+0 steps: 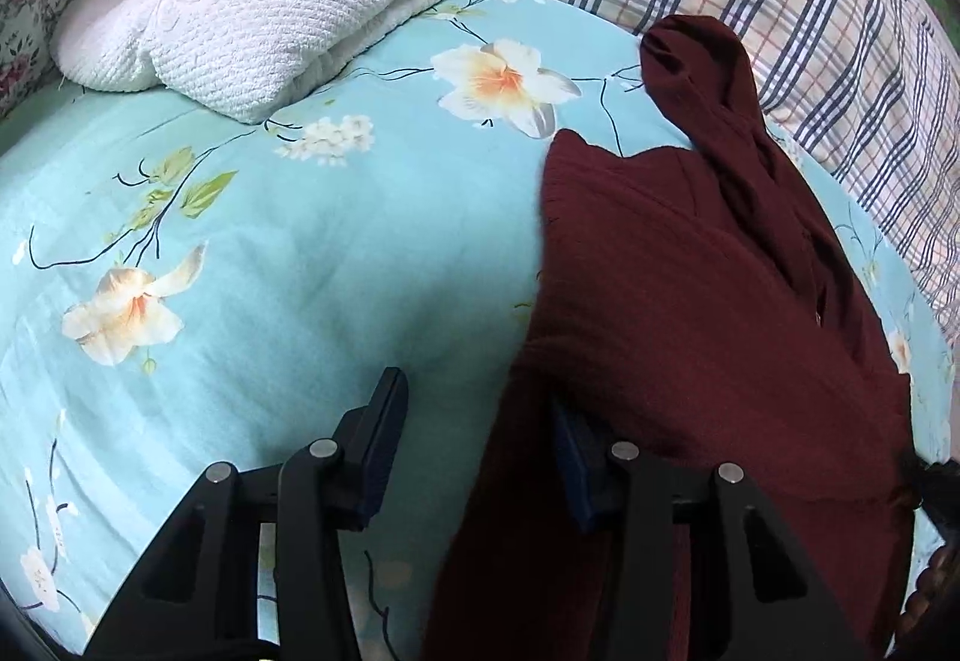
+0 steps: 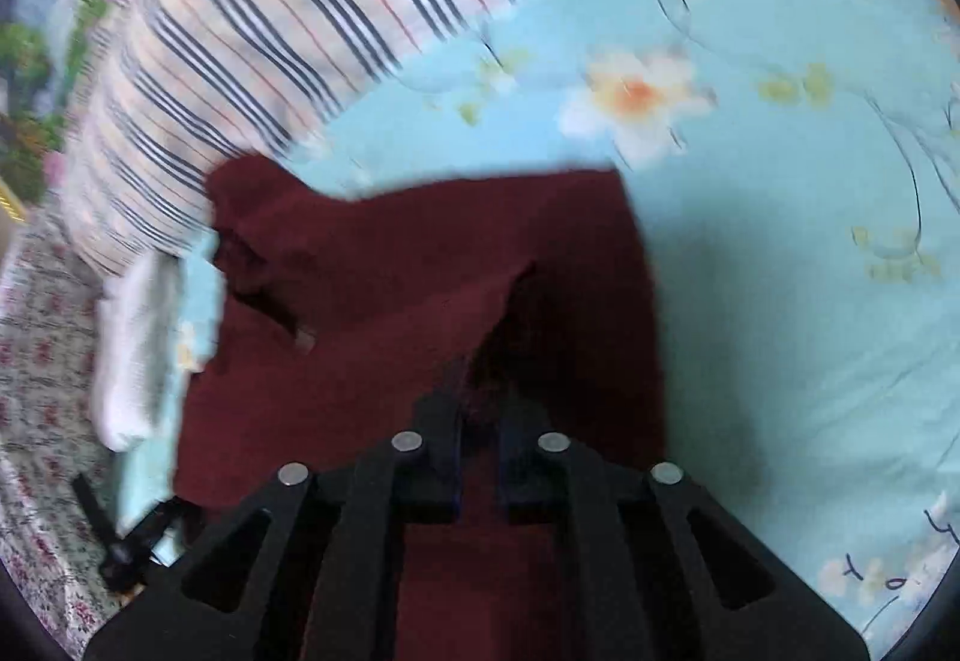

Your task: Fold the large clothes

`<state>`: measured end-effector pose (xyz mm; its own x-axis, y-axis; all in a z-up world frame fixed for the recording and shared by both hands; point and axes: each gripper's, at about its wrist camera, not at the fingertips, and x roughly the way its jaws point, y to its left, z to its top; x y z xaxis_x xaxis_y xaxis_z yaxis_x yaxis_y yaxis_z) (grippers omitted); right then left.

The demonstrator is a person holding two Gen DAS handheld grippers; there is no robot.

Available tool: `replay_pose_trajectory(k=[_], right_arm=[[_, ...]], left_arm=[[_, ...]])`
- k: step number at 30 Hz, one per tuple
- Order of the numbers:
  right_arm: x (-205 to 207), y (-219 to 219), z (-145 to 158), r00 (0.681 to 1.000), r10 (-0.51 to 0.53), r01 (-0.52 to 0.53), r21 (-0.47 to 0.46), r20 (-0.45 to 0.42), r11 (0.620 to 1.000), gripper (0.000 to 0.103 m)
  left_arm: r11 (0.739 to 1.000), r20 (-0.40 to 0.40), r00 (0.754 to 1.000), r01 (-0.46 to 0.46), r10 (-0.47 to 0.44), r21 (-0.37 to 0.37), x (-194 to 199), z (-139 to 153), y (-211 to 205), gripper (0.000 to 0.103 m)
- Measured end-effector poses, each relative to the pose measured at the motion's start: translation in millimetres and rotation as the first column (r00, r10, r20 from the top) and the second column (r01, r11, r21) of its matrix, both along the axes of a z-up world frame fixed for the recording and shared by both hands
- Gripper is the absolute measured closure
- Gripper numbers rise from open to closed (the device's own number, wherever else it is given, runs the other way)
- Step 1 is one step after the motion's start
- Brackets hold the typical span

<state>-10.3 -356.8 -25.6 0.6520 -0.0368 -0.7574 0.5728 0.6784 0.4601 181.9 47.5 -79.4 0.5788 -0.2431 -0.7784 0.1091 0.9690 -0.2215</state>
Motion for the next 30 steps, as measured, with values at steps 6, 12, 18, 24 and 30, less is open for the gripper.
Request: replay_pose_trajectory(k=[6, 12, 18, 24, 30], right_arm=[[-33.0, 2.3, 18.5, 0.997, -0.075, 0.076, -0.098, 0.011, 0.992, 0.090], [14.8, 18.0, 15.9, 0.992, 0.112, -0.111, -0.014, 0.060, 0.994, 0.084], [24.2, 11.2, -26.4, 0.993, 0.117, -0.116, 0.059, -0.018, 0.992, 0.084], [16.6, 9.7, -7.6, 0.993, 0.113, -0.114, 0.042, 0.034, 0.993, 0.057], [78.7, 34.3, 32.0, 0.958, 0.272, -0.265, -0.074, 0.096, 0.961, 0.047]], left_arm=[[0.988, 0.067, 0.990, 0.133, -0.128, -0.080, -29.4, 41.8, 0.9, 0.062], [0.959, 0.053, 0.962, 0.270, -0.267, -0.081, -17.6, 52.0, -60.9, 0.060], [0.960, -0.038, 0.959, 0.281, -0.281, -0.002, 6.4, 8.8, -72.5, 0.062], [0.969, -0.046, 0.969, 0.242, -0.244, -0.041, 19.0, 31.6, -71.9, 0.060], [0.979, -0.004, 0.979, 0.205, -0.205, -0.020, 71.4, 66.3, -85.4, 0.055]])
